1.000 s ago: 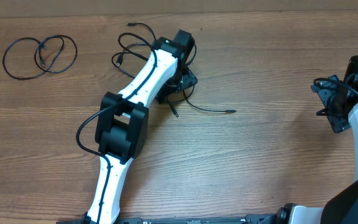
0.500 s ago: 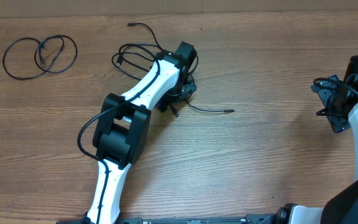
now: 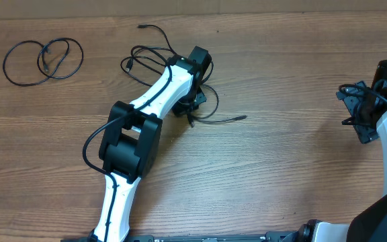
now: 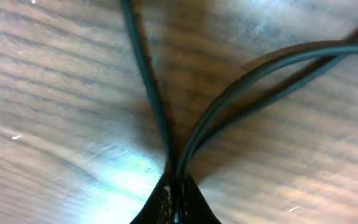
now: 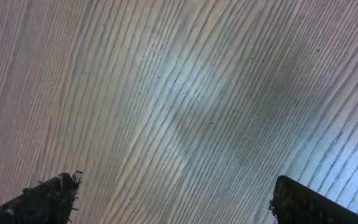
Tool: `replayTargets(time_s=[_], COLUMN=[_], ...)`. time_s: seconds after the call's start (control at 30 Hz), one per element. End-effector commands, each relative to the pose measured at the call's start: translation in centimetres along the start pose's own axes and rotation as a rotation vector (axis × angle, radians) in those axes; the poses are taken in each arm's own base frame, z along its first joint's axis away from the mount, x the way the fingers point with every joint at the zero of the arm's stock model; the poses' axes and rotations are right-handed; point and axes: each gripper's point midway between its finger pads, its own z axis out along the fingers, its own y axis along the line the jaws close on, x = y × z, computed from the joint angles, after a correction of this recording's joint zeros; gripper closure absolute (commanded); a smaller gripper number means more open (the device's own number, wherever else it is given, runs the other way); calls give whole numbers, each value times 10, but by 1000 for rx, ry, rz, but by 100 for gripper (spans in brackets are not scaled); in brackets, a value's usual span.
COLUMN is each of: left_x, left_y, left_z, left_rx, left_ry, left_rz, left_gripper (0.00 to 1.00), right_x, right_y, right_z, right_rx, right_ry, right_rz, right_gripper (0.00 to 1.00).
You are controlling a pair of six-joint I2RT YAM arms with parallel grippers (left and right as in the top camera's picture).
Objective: Untangle cables
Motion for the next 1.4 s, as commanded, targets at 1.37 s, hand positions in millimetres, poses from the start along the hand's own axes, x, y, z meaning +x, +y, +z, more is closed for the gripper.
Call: replayTargets(time_s=[1.37], left_x=[-88], left_y=[448], left_z=[-147], left_rx=[-119], left_ry=[-354], left_rz=[-1137], left_gripper=[93], right_x=[-7], right_y=[5], right_z=[-6], right_rx=[-18], right_ry=[-21], right_rz=[7], right_gripper=[0])
